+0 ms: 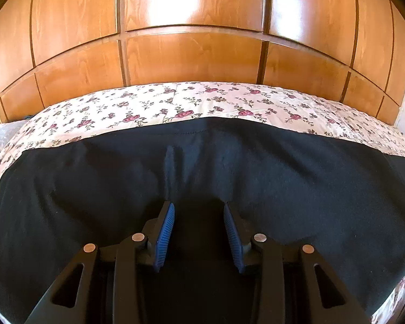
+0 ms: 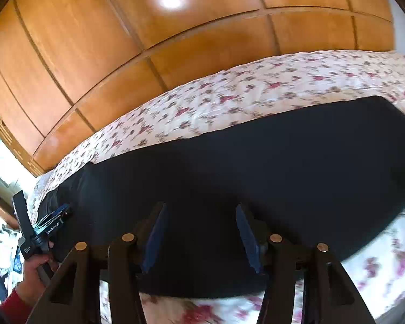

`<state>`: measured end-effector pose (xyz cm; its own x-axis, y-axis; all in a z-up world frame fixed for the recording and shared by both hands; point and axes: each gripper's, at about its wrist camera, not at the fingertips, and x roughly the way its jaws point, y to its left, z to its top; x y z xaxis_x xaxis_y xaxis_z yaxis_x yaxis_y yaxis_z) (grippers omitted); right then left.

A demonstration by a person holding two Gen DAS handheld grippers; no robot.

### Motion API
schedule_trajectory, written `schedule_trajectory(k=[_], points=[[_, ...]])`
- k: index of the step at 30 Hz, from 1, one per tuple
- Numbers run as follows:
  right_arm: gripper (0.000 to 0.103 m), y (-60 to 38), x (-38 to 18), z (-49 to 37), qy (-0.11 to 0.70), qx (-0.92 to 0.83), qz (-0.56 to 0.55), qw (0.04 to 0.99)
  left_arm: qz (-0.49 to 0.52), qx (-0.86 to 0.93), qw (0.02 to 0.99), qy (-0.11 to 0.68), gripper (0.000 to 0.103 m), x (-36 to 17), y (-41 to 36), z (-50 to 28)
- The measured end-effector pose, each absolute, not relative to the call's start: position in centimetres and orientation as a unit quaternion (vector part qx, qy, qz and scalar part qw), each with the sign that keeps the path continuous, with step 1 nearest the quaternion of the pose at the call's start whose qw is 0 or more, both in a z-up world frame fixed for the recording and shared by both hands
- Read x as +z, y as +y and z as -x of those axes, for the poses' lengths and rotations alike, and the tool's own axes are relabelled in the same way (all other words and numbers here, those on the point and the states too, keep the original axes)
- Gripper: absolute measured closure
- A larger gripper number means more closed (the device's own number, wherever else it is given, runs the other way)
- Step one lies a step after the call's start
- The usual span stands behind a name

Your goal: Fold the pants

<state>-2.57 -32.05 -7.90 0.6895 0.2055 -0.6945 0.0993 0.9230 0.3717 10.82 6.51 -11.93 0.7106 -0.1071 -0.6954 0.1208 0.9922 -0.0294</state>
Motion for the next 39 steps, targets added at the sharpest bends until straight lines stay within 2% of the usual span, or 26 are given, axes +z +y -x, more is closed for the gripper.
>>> schedule_trajectory(k=[6, 10, 16, 23, 27, 32, 34, 35, 36, 39], points=[[0.047, -35.7, -8.0, 4.9, 0.387, -0.021, -0.217, 0.896, -0.004, -0.039, 0.929, 0.367, 0.064, -11.6, 5.9, -9.1], [0.047, -37.5, -7.9, 6.4, 0.374, -0.047, -0.231, 0.897, 0.040, -0.078, 0.930, 0.358, 0.064, -10.9, 5.1, -7.4], [0.047, -40.9, -8.3, 8.3, 0.330, -0.089, -0.316, 0.885, 0.063, -0.139, 0.928, 0.339, 0.064, -9.7, 2.3, -5.5], [0.046, -45.0, -9.6, 9.2, 0.325, -0.166, -0.352, 0.862, 0.010, -0.178, 0.915, 0.361, 0.062, -11.2, -1.3, -4.7], [0.046, -47.6, -11.0, 10.0, 0.299, -0.171, -0.411, 0.844, 0.011, -0.180, 0.918, 0.353, 0.062, -11.5, -1.4, -4.2], [0.046, -49.6, -11.7, 9.0, 0.267, -0.160, -0.425, 0.850, 0.017, -0.186, 0.920, 0.346, 0.061, -11.8, -1.0, -4.1], [0.055, -50.0, -11.9, 8.5, 0.257, -0.159, -0.437, 0.847, 0.012, -0.185, 0.921, 0.343, 0.061, -11.8, -1.1, -4.1], [0.069, -50.3, -12.1, 8.3, 0.257, -0.160, -0.441, 0.845, 0.012, -0.186, 0.921, 0.342, 0.061, -11.8, -1.0, -4.0], [0.076, -50.4, -12.2, 8.0, 0.259, -0.158, -0.446, 0.842, 0.013, -0.188, 0.921, 0.341, 0.061, -11.8, -1.0, -4.0], [0.082, -50.3, -11.7, 8.0, 0.246, -0.152, -0.454, 0.843, 0.019, -0.192, 0.922, 0.336, 0.061, -11.9, -0.8, -3.9]])
